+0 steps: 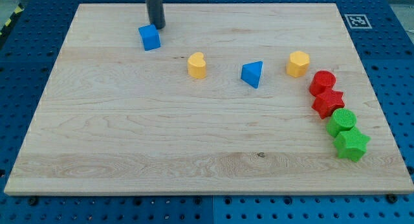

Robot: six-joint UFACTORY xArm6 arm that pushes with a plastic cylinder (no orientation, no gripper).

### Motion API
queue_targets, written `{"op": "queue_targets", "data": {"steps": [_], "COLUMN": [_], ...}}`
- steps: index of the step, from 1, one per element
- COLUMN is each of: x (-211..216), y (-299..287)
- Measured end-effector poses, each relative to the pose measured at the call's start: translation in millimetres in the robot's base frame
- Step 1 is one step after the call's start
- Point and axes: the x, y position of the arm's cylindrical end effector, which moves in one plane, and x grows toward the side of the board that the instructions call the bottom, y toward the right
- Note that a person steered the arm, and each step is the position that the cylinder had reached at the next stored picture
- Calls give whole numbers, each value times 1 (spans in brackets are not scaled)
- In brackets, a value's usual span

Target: Slide the blue cube to the bottom left side of the yellow heart

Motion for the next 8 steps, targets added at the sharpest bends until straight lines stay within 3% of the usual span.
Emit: {"op": "queue_targets", "data": {"steps": [1, 4, 8], "x": [6, 16, 100], "y": [-36, 4, 4]}}
